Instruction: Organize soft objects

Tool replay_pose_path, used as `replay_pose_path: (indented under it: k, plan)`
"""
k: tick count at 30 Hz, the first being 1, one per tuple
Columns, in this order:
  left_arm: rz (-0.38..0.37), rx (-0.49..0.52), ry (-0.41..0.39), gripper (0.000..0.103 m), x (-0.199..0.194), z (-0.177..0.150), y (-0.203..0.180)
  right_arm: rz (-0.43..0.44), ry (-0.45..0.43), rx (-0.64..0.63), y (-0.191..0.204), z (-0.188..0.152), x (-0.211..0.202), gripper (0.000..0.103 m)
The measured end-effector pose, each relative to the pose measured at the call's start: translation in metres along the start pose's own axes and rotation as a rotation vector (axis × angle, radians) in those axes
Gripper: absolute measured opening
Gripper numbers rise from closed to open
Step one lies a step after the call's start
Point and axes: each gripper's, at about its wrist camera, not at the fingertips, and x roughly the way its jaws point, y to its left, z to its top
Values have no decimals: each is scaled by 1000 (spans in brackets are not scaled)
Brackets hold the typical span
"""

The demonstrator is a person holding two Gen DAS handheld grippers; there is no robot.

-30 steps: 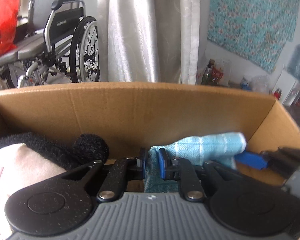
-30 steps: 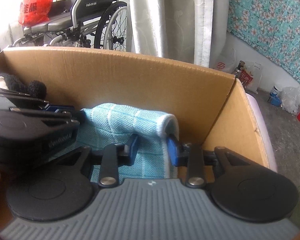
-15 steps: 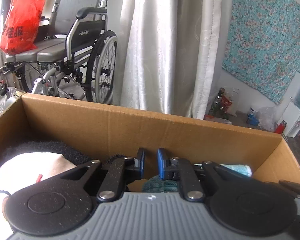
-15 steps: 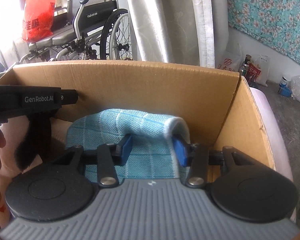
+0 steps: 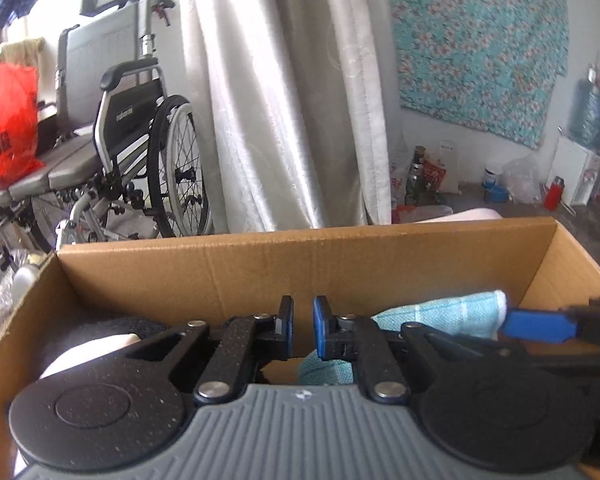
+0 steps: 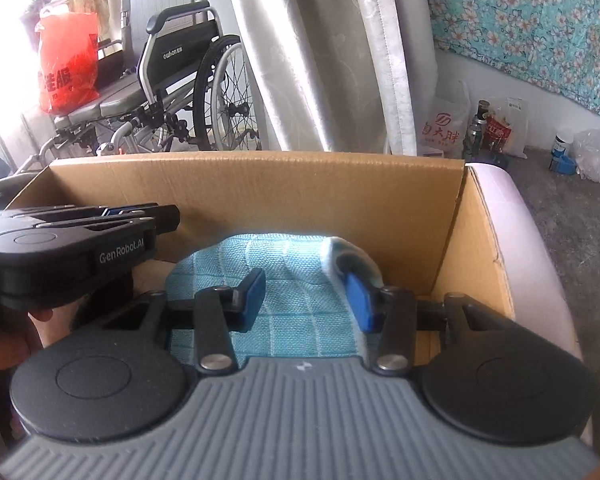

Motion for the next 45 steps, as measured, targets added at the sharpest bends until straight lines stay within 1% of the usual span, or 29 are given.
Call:
replay_pose_path:
  k: [1,2,4,5,6,9,11,13,14,15,16,18,20,22,24,26,27,29,32,33,34,35,36,37,39,40,41,43,45]
  plan:
    - [-1,41,0,20,-6,-1,-5,3,8,1,-2,1,-6,44]
    - [-9,73,4,22,-12,-1,-8,6,33,18,-4,1,-9,44]
    - [-48,98,65,22,-20,-1,-13,16,97,77,-11,2,-14,44]
    - [-68,100,92,22,-23,-1,-15,44,113,92,-13,2,-17,43]
    - [-93,110,123,19,-27,-2,-17,66,136,96,-15,1,-21,43]
    - [-130,129,211,19,-33,-4,-21,79,191,79,-13,-1,-30,43]
    - [-148,104,277,19,-33,-4,-19,96,218,82,-13,-2,-36,42]
    - [-192,27,367,20,-28,-5,-10,119,245,112,-14,-2,-42,42]
    - [-208,-1,381,20,-27,-6,-7,132,242,147,-17,-1,-46,43]
    - [-205,-30,365,23,-28,-7,-3,139,230,182,-19,-1,-52,43]
    - [-190,-37,340,29,-28,-8,-1,139,201,198,-21,2,-59,43]
    - [-126,-18,254,41,-28,-5,1,124,139,187,-23,8,-70,42]
    - [-110,-16,208,43,-23,-2,3,75,85,193,-30,15,-77,43]
    - [-137,-82,218,43,-11,3,7,59,73,227,-39,20,-75,43]
    - [-142,-153,241,43,2,6,10,85,103,292,-49,23,-64,43]
    - [-143,-183,234,48,10,10,10,70,86,287,-48,27,-58,43]
    - [-144,-177,233,51,13,11,8,66,90,275,-43,29,-53,46]
    - [-137,-146,252,57,21,13,2,41,84,248,-37,33,-47,47]
    - [-143,-61,274,59,31,12,-10,52,61,244,-37,35,-44,47]
    - [-137,-30,276,58,34,10,-13,64,60,248,-39,37,-42,47]
    - [-130,0,272,48,36,8,-17,72,59,251,-40,38,-42,47]
    - [-126,23,267,34,37,7,-20,84,58,250,-42,38,-43,47]
    - [-136,41,269,4,39,4,-23,94,56,250,-43,38,-43,47]
    - [-143,30,280,1,40,2,-22,103,57,247,-45,39,-44,47]
    - [-166,-72,312,0,42,-2,-12,125,59,243,-46,38,-46,47]
    - [-169,-94,300,0,40,-4,-7,137,60,252,-47,38,-47,46]
    - [-164,-82,281,0,35,-5,-6,151,61,267,-48,37,-49,46]
    - [-136,-19,233,0,23,-5,-6,174,73,284,-50,37,-51,46]
    - [-147,-15,197,0,10,-2,-4,188,94,302,-50,37,-51,46]
